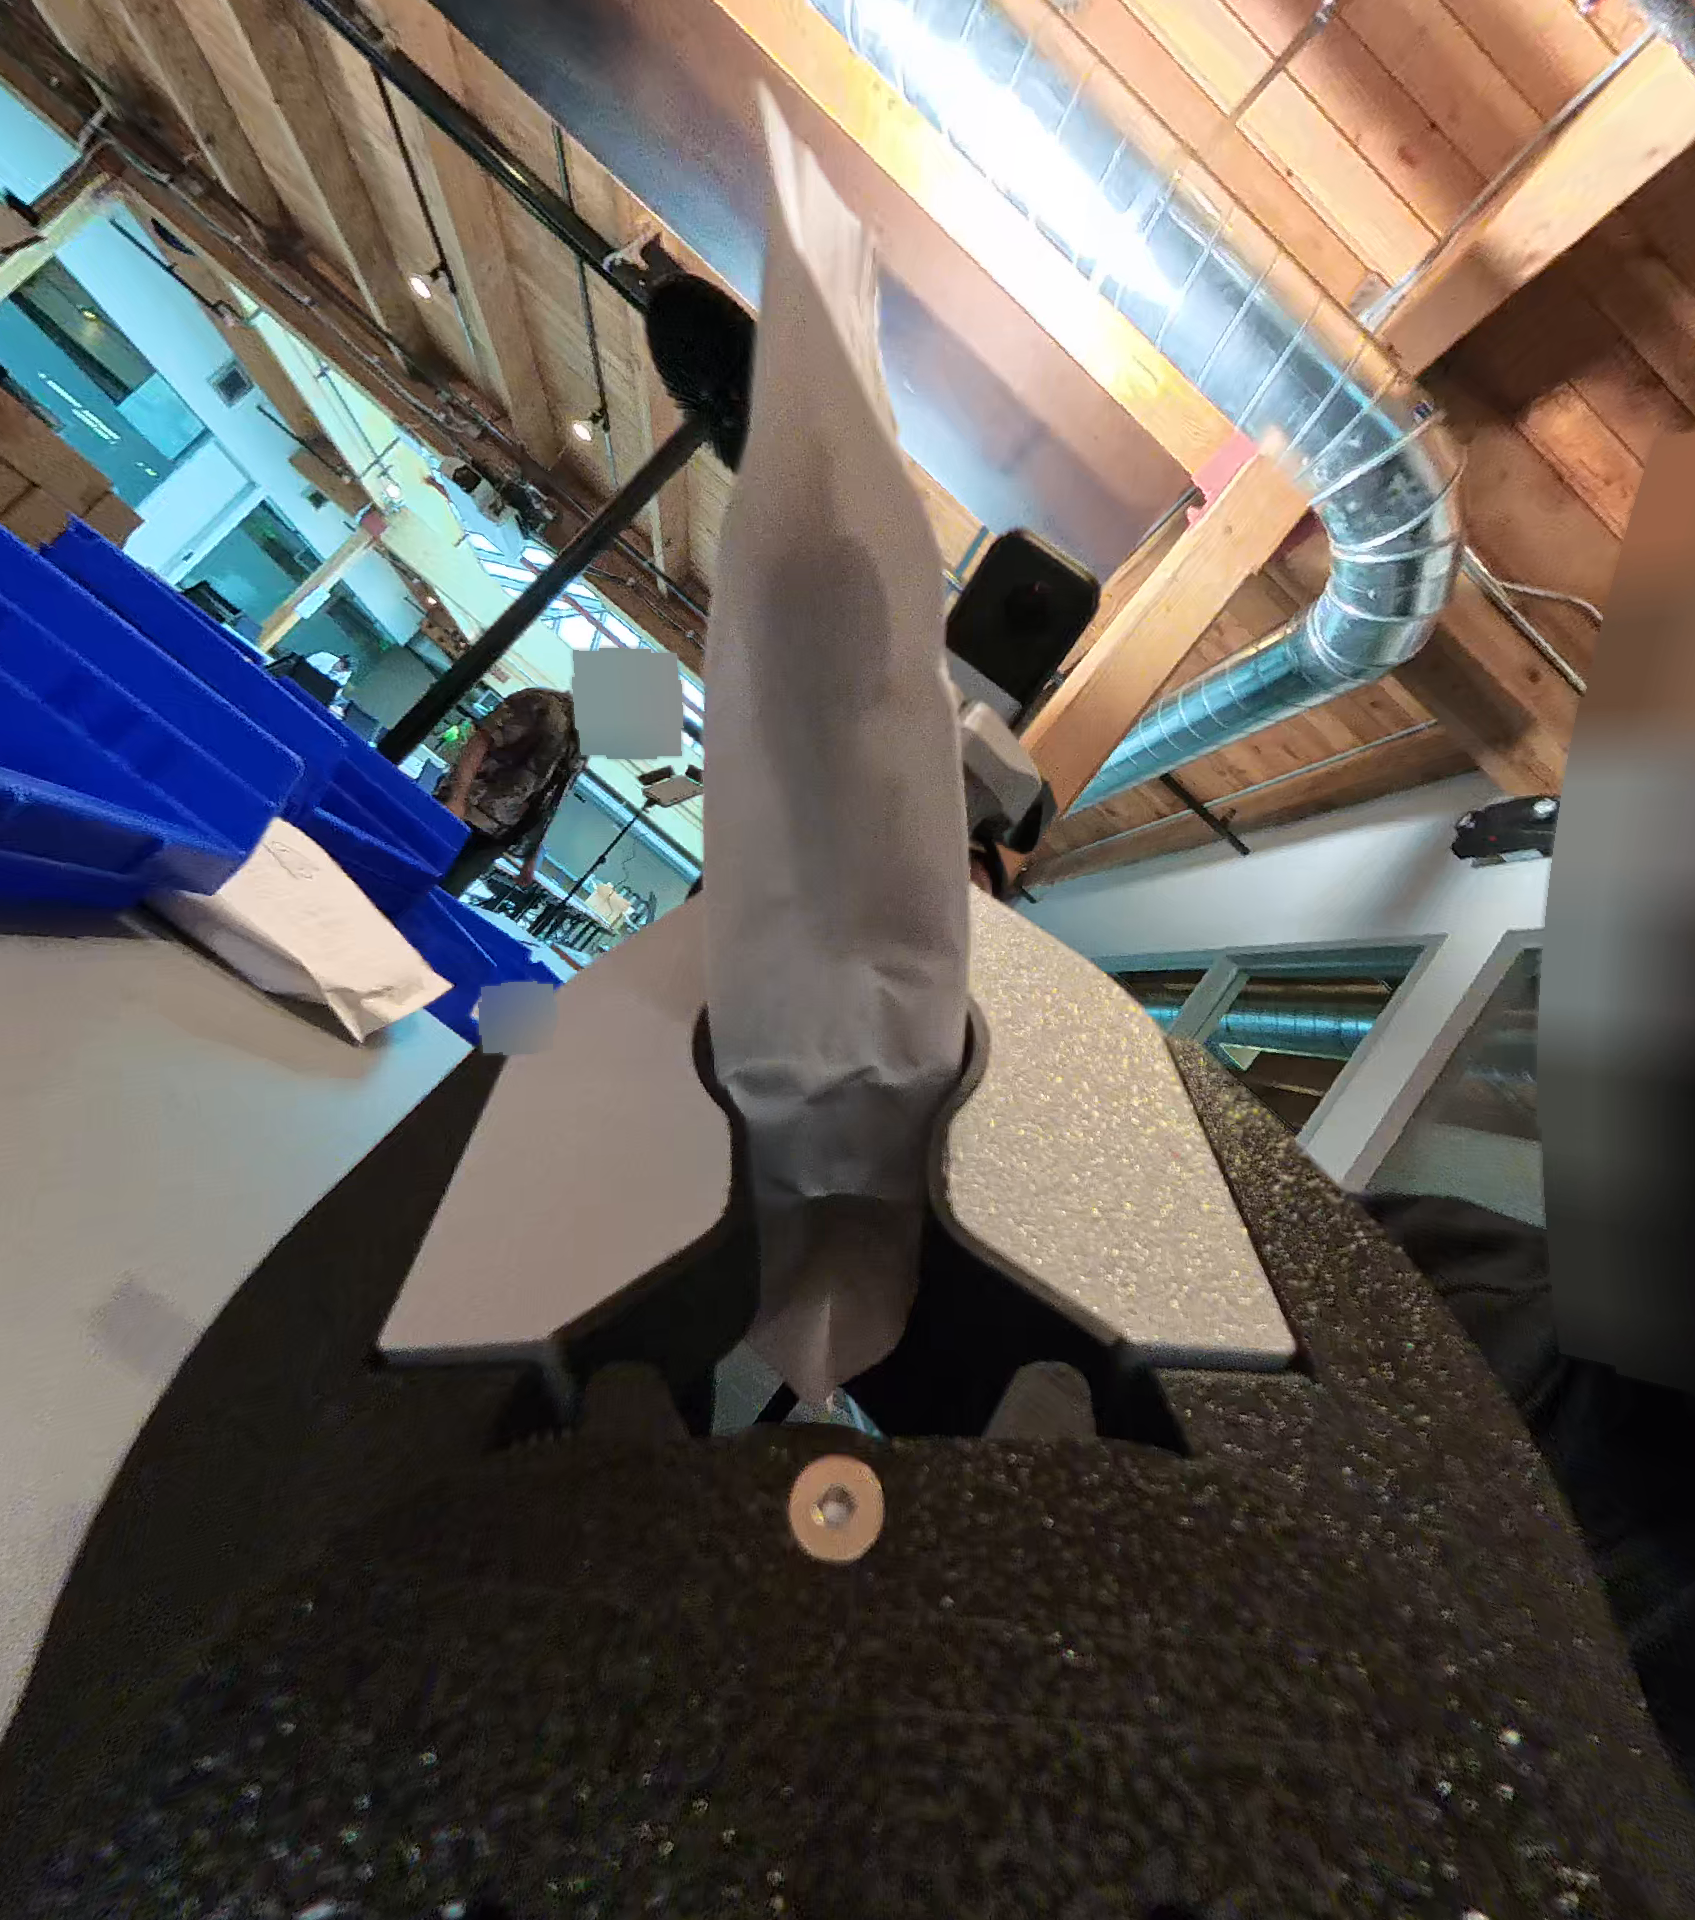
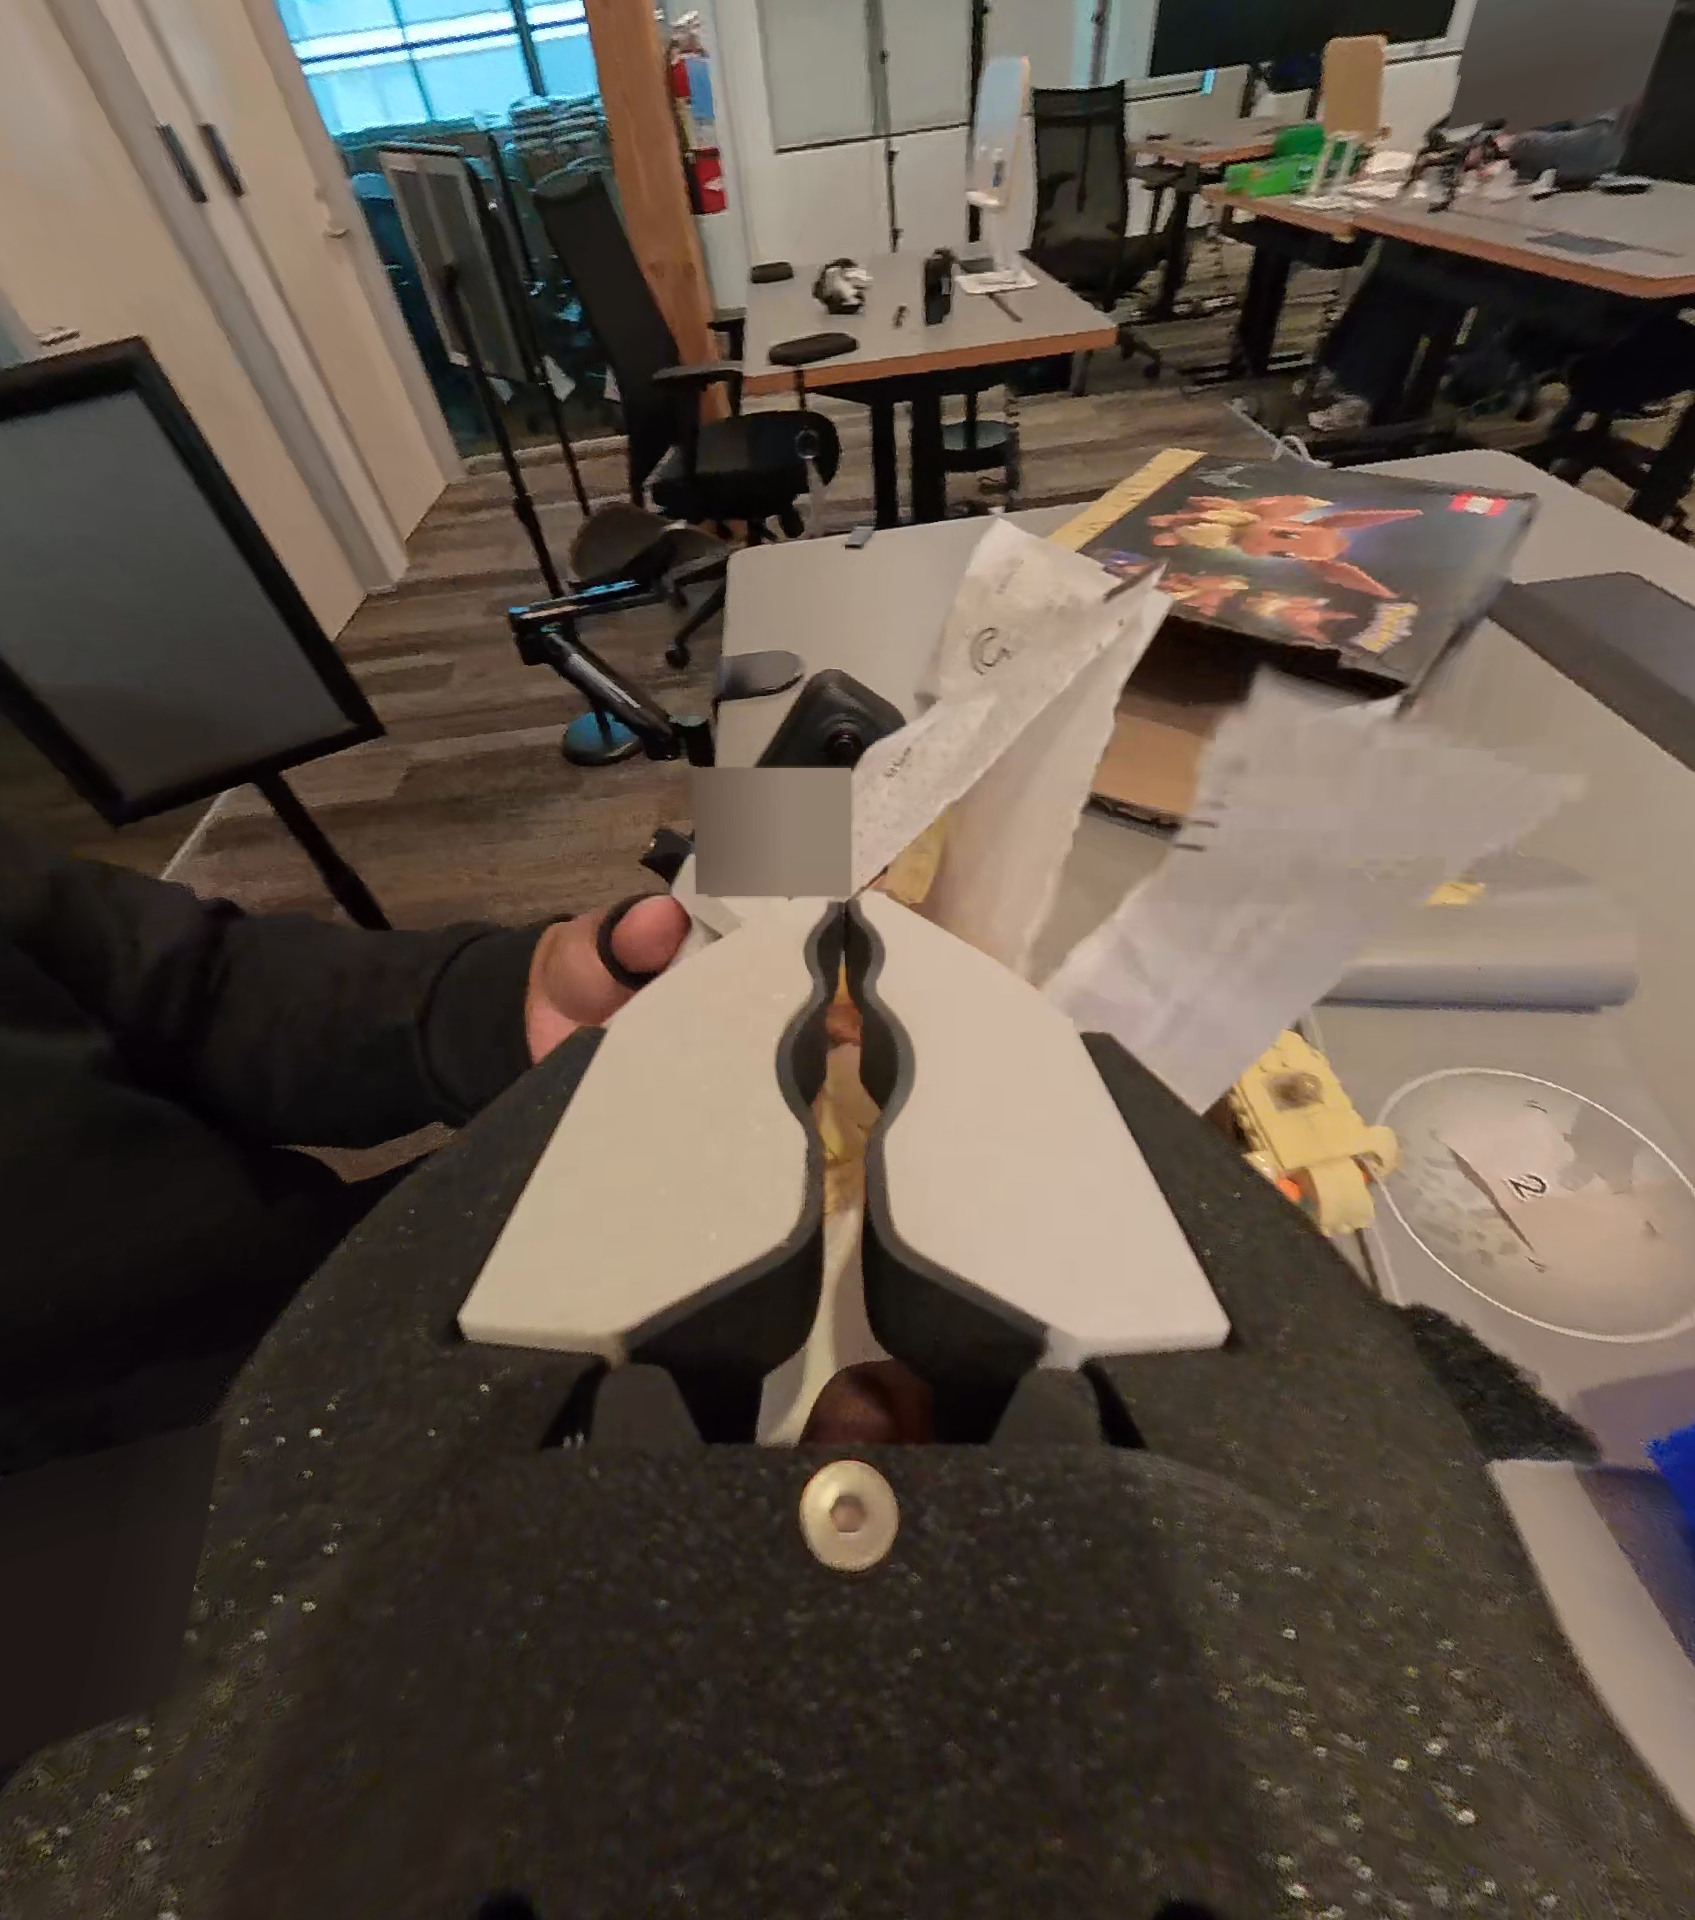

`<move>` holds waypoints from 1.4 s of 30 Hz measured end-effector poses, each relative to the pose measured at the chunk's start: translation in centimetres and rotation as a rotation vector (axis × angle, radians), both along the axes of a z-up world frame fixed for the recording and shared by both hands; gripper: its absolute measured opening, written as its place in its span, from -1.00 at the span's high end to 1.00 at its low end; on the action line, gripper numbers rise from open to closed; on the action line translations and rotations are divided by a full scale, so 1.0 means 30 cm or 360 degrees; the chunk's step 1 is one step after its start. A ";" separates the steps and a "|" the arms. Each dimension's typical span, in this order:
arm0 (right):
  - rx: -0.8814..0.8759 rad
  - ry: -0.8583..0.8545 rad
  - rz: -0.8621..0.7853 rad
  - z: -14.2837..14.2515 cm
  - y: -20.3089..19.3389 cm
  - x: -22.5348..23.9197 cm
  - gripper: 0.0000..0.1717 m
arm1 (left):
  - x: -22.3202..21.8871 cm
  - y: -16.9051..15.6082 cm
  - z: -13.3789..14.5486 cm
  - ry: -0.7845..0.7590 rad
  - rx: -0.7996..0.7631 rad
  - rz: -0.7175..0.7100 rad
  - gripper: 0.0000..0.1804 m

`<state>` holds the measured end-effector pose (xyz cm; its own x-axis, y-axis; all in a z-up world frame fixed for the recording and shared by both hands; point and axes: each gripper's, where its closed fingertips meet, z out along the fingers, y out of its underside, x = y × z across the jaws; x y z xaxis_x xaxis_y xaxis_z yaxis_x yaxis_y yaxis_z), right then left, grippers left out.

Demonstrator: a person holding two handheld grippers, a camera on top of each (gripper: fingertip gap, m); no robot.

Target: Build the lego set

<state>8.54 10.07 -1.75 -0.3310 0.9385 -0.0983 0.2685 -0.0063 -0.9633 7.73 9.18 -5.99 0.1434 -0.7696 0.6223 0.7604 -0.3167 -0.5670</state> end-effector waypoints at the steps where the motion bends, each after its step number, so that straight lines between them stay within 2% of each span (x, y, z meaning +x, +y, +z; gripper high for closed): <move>1: -0.0013 0.0007 -0.0026 -0.005 0.018 0.001 1.00 | -0.001 0.015 -0.003 0.0014 -0.0023 0.0017 0.65; 4: -0.0062 0.0057 -0.0142 -0.005 0.089 0.009 0.97 | -0.006 0.064 0.002 0.0080 -0.0049 0.0083 0.68; 8: -0.0145 0.0312 -0.0370 0.062 0.224 0.072 0.93 | -0.049 0.155 0.040 0.0089 -0.0109 0.0178 0.68; 11: -0.0120 0.0434 -0.0564 0.059 0.348 0.166 0.92 | -0.101 0.260 0.063 0.0264 -0.0203 0.0313 0.68; 15: -0.0033 0.0388 -0.0668 -0.106 0.459 0.240 0.95 | -0.139 0.429 0.114 0.0608 -0.0269 0.0406 0.68; 17: -0.0007 0.0350 -0.0671 -0.205 0.484 0.251 0.95 | -0.140 0.520 0.149 0.0673 -0.0287 0.0384 0.67; 20: 0.0001 0.0397 -0.0679 -0.297 0.498 0.264 1.00 | -0.134 0.663 0.174 0.0768 -0.0330 0.0395 0.67; 22: -0.0085 0.0363 -0.0670 -0.310 0.505 0.274 0.99 | -0.115 0.755 0.153 0.0908 -0.0392 0.0375 0.67; 25: -0.0048 0.0431 -0.0679 -0.281 0.523 0.301 1.00 | -0.080 0.867 0.087 0.1132 -0.0515 0.0289 0.67; 29: -0.0059 0.0362 -0.0677 -0.310 0.520 0.315 1.00 | -0.060 0.965 0.013 0.1215 -0.0685 0.0277 0.67; 32: -0.0069 0.0359 -0.0685 -0.314 0.520 0.316 1.00 | -0.049 1.005 -0.036 0.1239 -0.0787 0.0372 0.67; 35: -0.0089 0.0357 -0.0699 -0.320 0.525 0.317 1.00 | -0.043 1.022 -0.088 0.1408 -0.0862 0.0489 0.67; 42: -0.0099 0.0316 -0.0740 -0.351 0.537 0.310 1.00 | -0.013 1.052 -0.112 0.1703 -0.0865 0.0620 0.67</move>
<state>17.85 26.17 -12.28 0.1025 0.9853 -0.1365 0.0352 -0.1407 -0.9894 7.33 40.72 -9.35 0.9292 -0.2447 0.2771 0.0976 -0.5605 -0.8224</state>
